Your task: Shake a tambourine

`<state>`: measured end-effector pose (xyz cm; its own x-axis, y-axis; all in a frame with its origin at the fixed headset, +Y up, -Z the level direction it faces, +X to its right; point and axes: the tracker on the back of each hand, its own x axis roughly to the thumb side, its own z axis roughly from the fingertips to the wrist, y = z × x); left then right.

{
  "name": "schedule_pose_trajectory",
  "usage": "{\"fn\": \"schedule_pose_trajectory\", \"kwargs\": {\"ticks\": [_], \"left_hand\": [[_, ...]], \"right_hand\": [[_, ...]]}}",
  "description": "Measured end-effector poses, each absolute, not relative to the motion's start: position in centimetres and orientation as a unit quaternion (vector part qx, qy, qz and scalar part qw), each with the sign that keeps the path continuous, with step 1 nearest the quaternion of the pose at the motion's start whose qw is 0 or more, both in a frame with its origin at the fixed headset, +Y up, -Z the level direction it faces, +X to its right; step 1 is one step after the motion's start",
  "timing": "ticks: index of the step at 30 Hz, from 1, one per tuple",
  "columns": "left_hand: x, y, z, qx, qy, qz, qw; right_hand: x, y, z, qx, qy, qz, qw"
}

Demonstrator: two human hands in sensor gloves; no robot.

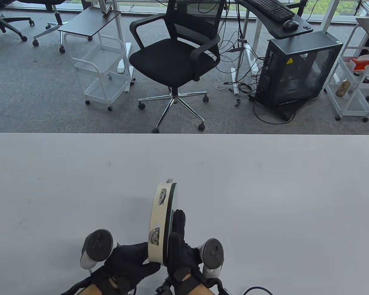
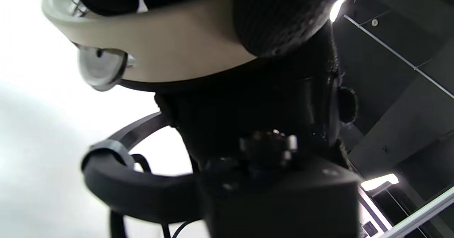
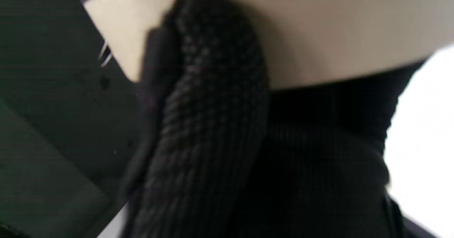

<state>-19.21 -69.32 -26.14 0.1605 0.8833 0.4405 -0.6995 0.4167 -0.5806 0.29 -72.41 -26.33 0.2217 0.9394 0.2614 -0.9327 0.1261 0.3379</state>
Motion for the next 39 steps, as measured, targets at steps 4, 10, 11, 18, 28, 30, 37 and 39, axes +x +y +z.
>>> {"fn": "schedule_pose_trajectory", "kwargs": {"ticks": [4, 10, 11, 18, 28, 30, 37, 39], "left_hand": [[-19.5, -69.5, -26.2, -0.125, -0.379, 0.524, 0.753], [-20.3, -70.1, -27.0, -0.129, -0.334, 0.555, 0.751], [-20.4, -70.2, -27.1, -0.127, -0.324, 0.563, 0.749], [-23.0, -70.2, -27.6, -0.066, -0.245, 0.613, 0.748], [-19.7, -69.5, -26.2, -0.118, -0.396, 0.51, 0.755], [-19.7, -69.3, -26.2, -0.113, -0.388, 0.513, 0.757], [-20.1, -69.6, -26.6, -0.119, -0.372, 0.525, 0.757], [-20.6, -70.0, -27.1, -0.123, -0.344, 0.55, 0.751]], "right_hand": [[0.1, -72.4, -26.4, 0.219, 0.011, 0.628, 0.746], [0.4, -72.8, -26.9, 0.21, 0.022, 0.636, 0.742], [0.5, -72.8, -27.0, 0.209, 0.023, 0.638, 0.74], [1.4, -72.7, -27.2, 0.19, 0.011, 0.642, 0.743], [0.1, -72.6, -26.4, 0.22, 0.052, 0.633, 0.74], [0.1, -72.4, -26.3, 0.232, 0.062, 0.614, 0.752], [0.1, -72.6, -26.8, 0.227, 0.056, 0.633, 0.738], [0.3, -72.7, -27.1, 0.229, 0.064, 0.639, 0.731]]}}
